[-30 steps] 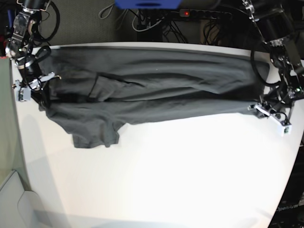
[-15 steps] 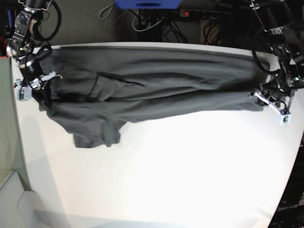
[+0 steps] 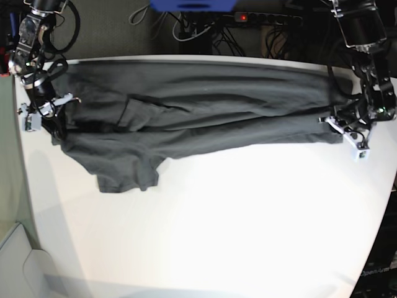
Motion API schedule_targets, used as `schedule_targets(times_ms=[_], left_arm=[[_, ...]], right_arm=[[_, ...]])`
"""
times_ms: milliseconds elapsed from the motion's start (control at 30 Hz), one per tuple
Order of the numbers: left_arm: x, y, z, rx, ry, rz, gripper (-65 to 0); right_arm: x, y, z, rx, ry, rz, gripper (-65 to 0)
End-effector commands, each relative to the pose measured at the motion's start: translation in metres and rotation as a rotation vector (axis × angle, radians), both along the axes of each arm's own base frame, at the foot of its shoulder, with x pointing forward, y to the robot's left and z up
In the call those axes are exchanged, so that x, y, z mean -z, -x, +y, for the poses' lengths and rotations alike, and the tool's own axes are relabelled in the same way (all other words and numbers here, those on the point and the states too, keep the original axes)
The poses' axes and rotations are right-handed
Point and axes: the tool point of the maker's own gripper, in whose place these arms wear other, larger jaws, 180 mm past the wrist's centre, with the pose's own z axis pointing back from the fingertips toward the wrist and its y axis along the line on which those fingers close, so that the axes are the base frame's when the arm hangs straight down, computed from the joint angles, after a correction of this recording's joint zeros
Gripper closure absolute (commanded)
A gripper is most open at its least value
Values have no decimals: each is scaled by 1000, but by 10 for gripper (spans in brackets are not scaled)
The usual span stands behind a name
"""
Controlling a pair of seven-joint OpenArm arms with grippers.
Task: Layout the t-shirt on the table in an organized manner, then fold the t-shirt properly
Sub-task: 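Release and regrasp the stacked shirt end with the left gripper, then move the right gripper down to the loose shirt end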
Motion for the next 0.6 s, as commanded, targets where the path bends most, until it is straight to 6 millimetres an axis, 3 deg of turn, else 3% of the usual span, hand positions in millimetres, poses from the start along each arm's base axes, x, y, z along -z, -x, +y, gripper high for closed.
schedule_targets(times_ms=[0,267,567], left_arm=[[-8,-8,5,3,-12,-22,-40],[-4,-10,6,-4,-4,-34,-40],[-5,-11,7,-5,-7,-36,-40]], right_arm=[[-18,-7,-6,2,5,-65,0],[-14,-2,-7,0,13,-46,0],[-5,18,-6,-10,24,-5,0]])
